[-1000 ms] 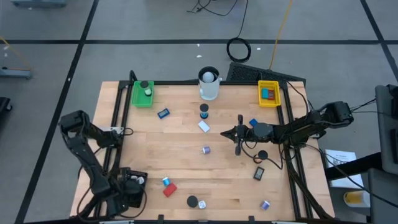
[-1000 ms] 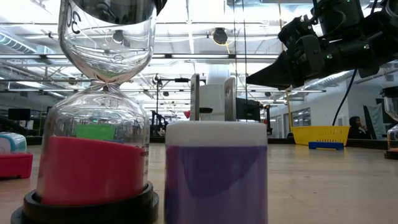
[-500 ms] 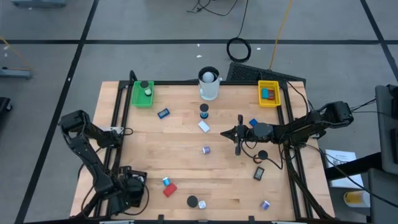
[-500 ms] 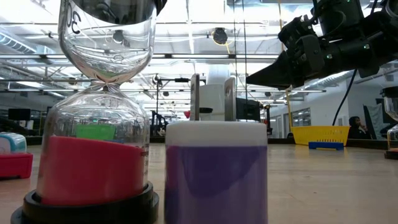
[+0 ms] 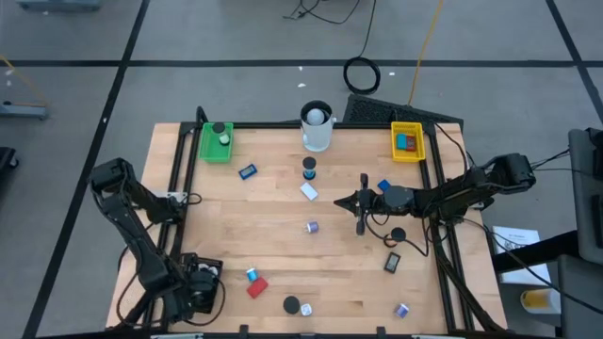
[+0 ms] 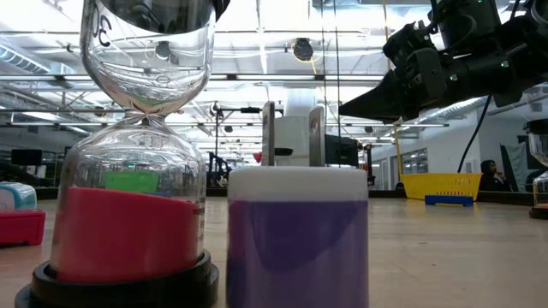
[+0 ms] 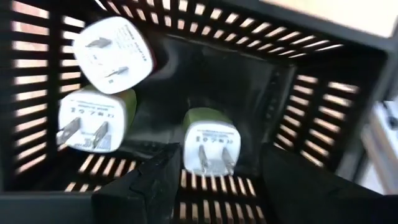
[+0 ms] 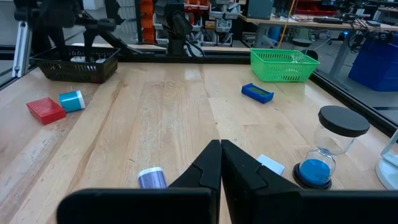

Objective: Pick & Place Office items
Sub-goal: Put the green charger adapter into the black bin, then put the white digital clock into the yellow bin

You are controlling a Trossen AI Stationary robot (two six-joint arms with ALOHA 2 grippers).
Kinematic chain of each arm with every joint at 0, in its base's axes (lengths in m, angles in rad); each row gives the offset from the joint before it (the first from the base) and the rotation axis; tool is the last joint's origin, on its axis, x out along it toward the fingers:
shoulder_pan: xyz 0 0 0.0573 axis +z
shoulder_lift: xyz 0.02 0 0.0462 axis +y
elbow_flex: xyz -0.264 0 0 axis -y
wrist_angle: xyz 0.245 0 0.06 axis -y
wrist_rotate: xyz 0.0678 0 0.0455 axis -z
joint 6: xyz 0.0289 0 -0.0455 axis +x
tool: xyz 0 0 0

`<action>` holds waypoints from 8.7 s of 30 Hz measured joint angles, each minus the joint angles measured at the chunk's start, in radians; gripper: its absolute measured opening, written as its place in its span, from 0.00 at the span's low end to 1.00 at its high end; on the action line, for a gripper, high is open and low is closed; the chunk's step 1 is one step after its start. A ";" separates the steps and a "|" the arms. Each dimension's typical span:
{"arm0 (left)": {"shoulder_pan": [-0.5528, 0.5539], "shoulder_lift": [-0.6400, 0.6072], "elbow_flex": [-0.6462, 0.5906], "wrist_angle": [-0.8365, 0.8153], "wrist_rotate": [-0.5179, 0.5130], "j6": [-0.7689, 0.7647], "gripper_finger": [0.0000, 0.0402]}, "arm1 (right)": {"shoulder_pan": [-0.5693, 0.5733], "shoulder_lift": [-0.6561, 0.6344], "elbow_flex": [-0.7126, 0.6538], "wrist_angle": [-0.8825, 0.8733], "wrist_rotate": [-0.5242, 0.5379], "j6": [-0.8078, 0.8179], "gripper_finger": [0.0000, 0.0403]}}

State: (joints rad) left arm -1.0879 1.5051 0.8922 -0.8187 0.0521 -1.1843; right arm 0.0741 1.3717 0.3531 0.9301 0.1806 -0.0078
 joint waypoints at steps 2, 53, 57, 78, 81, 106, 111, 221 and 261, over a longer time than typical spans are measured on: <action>0.012 -0.031 0.000 -0.001 0.000 -0.012 0.52 | 0.000 0.000 0.000 0.000 0.000 0.000 0.00; 1.061 -0.129 -0.797 2.002 -0.366 1.295 0.03 | 0.000 0.000 0.000 0.031 0.005 -0.019 0.00; 1.061 -0.121 -0.784 2.001 -0.366 1.303 0.01 | 0.000 0.000 0.000 0.030 0.066 -0.003 0.00; 1.061 -0.121 -0.784 1.988 -0.366 1.252 0.10 | 0.178 -0.045 0.376 -0.817 0.238 0.139 0.04; 1.061 -0.121 -0.784 1.988 -0.366 1.254 0.10 | 0.208 -0.045 0.406 -0.932 0.237 0.211 0.08; 1.061 -0.121 -0.783 1.988 -0.365 1.253 0.10 | 0.366 0.158 0.684 -1.235 0.288 0.329 0.28; 1.061 -0.121 -0.783 1.988 -0.365 1.253 0.10 | 0.392 0.217 0.754 -1.303 0.289 0.305 0.37; 1.059 -0.122 -0.783 1.939 -0.314 1.230 0.10 | -0.094 0.136 0.448 -0.879 0.185 0.493 0.60; 1.059 -0.122 -0.783 1.928 -0.314 1.227 0.10 | -0.224 0.479 0.725 -1.107 0.053 0.380 0.61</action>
State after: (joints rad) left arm -0.0288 1.3834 0.1089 1.1095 -0.2615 0.0430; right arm -0.1501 1.8503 1.0779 -0.1768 0.2333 0.3725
